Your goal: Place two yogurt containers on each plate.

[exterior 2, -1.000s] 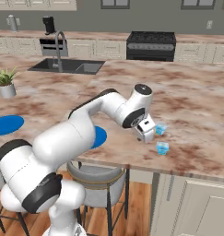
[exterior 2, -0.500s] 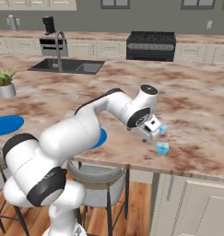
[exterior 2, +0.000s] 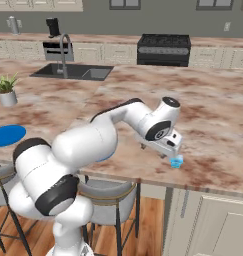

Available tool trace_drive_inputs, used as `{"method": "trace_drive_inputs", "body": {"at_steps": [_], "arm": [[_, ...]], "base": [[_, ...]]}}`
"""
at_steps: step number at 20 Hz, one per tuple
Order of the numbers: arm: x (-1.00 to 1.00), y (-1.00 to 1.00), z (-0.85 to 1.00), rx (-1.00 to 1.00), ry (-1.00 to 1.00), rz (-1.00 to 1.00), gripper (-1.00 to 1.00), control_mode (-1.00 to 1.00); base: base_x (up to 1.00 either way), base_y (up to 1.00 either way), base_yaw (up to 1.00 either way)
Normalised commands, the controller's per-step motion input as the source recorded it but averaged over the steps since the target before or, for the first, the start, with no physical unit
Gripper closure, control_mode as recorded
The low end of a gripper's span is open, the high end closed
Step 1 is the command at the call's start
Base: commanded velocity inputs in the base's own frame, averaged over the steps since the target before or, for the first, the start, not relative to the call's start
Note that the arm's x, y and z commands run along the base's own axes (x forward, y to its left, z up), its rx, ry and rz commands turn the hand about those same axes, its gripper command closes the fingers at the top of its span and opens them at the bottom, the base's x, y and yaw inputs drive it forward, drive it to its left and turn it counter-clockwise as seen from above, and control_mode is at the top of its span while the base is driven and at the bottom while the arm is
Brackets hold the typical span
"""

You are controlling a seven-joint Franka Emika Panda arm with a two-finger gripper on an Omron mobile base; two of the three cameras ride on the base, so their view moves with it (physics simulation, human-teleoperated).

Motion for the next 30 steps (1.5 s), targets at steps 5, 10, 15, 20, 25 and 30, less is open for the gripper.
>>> {"method": "trace_drive_inputs", "body": {"at_steps": [5, 10, 15, 20, 25, 30], "arm": [[0.16, -0.22, -0.26, -0.05, 0.18, 0.0, -1.0, -1.0], [0.27, -0.21, -0.18, -0.04, 0.05, 0.0, -1.0, -1.0], [0.28, -0.17, -0.1, 0.0, 0.0, 0.0, -1.0, -1.0], [0.2, -0.16, -0.21, 0.0, 0.01, 0.0, -1.0, -1.0], [0.14, -0.14, -0.31, 0.0, 0.0, 0.0, -1.0, -1.0], [0.13, -0.08, -0.21, 0.0, 0.0, 0.0, -1.0, -1.0]], "base": [[0.0, 0.0, 0.0], [0.0, 0.0, 0.0], [0.0, 0.0, 0.0], [0.0, 0.0, 0.0], [0.0, 0.0, 0.0], [0.0, 0.0, 0.0]]}}
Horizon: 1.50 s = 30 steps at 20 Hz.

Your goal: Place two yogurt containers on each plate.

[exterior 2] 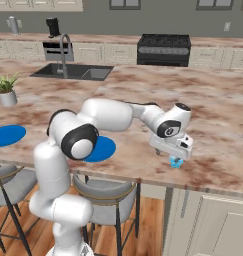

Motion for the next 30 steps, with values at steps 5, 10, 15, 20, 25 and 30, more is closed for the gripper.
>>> {"method": "trace_drive_inputs", "body": {"at_steps": [5, 10, 15, 20, 25, 30], "arm": [[0.21, -0.01, -0.07, -0.03, 0.0, 0.0, -1.0, -1.0], [0.24, -0.02, -0.04, -0.1, 0.0, 0.0, -1.0, -1.0], [0.19, -0.02, -0.11, -0.12, 0.0, 0.0, -1.0, -1.0], [0.07, -0.01, -0.21, -0.02, 0.0, 0.0, -1.0, -1.0], [0.01, -0.19, -0.05, 0.0, -0.02, 0.0, -1.0, -1.0], [0.07, -0.3, -0.02, 0.0, -0.01, 0.0, -1.0, -1.0]], "base": [[0.0, 0.0, 0.0], [0.0, 0.0, 0.0], [0.0, 0.0, 0.0], [0.0, 0.0, 0.0], [0.0, 0.0, 0.0], [0.0, 0.0, 0.0]]}}
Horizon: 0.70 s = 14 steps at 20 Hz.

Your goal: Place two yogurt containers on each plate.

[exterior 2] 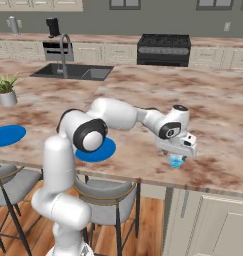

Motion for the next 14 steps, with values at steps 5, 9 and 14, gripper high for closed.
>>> {"method": "trace_drive_inputs", "body": {"at_steps": [5, 9, 14], "arm": [[0.18, -0.03, -0.16, 0.0, 0.0, 0.0, -1.0, -1.0], [0.23, 0.0, -0.15, 0.0, 0.0, 0.0, -1.0, -1.0], [0.17, 0.0, -0.09, 0.0, 0.0, 0.0, -1.0, -1.0]], "base": [[0.0, 0.0, 0.0], [0.0, 0.0, 0.0], [0.0, 0.0, 0.0]]}}
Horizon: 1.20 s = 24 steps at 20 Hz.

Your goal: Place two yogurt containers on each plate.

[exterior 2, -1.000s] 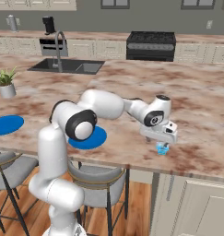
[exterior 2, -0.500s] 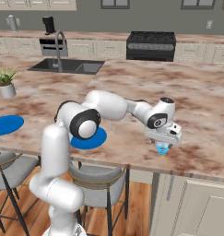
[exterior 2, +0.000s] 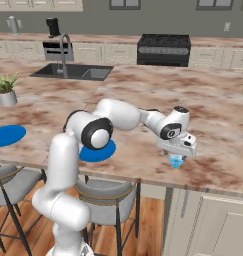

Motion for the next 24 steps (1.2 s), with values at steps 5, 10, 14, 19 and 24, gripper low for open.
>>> {"method": "trace_drive_inputs", "body": {"at_steps": [5, 10, 14, 19, 24], "arm": [[0.06, -0.03, -0.11, 0.0, 0.0, 0.0, -1.0, -1.0], [0.0, -0.08, -0.1, 0.0, 0.0, 0.0, -1.0, -1.0], [0.0, -0.09, -0.02, 0.0, 0.0, 0.0, -1.0, -1.0], [0.0, -0.03, -0.08, 0.0, 0.0, 0.0, -1.0, -1.0], [0.0, 0.0, -0.14, 0.0, 0.0, 0.0, -1.0, -1.0]], "base": [[0.0, 0.0, 0.0], [0.0, 0.0, 0.0], [0.0, 0.0, 0.0], [0.0, 0.0, 0.0], [0.0, 0.0, 0.0]]}}
